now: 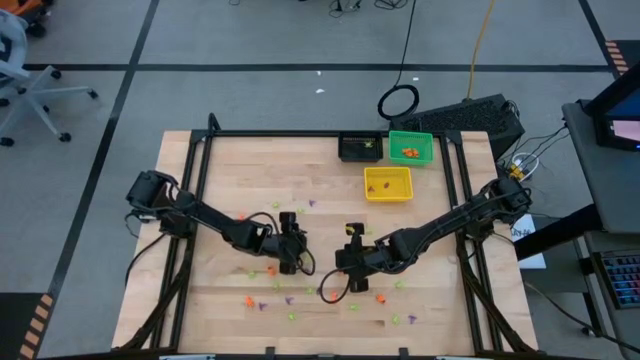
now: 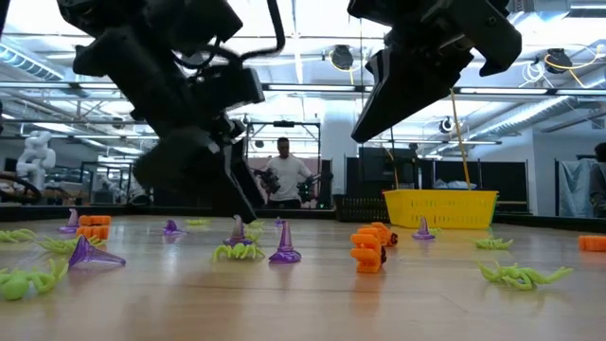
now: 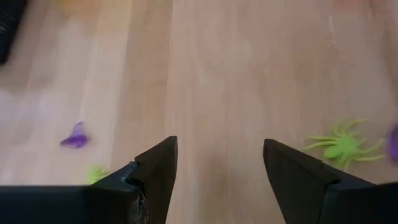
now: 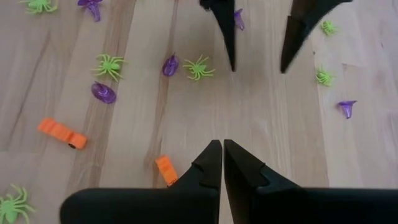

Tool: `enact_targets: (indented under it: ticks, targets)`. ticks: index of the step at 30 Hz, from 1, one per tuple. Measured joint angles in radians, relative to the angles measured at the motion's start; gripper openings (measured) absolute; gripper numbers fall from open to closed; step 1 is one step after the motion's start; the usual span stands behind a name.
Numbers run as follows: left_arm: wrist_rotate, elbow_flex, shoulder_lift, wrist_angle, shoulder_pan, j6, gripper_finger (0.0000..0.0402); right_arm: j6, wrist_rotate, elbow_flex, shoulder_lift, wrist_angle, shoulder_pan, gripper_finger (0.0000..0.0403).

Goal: Sort Halloween decoration
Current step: Put the green spider toy into the black basket

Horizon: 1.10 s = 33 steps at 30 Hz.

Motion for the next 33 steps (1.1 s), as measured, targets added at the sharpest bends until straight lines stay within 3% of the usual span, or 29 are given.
enact_targets:
  ticks: [6, 14, 21, 33]
  targets:
    - [0.173, 0.001, 0.003, 0.063, -0.021, 0.0, 0.0235, 0.005, 0.002, 0.0, 0.0, -0.012, 0.0, 0.0002]
    - [0.122, 0.0, 0.043, 0.052, -0.015, 0.001, 0.0235, 0.021, 0.002, 0.0, 0.0, -0.01, 0.0, 0.0002]
    - [-0.036, 0.001, 0.038, 0.011, -0.008, 0.01, 0.0235, 0.026, 0.002, 0.0, 0.0, -0.01, 0.0, 0.0002]
    - [0.019, 0.0, -0.027, -0.03, -0.025, 0.027, 0.0235, 0.026, 0.002, 0.0, 0.0, -0.012, 0.0, 0.0002]
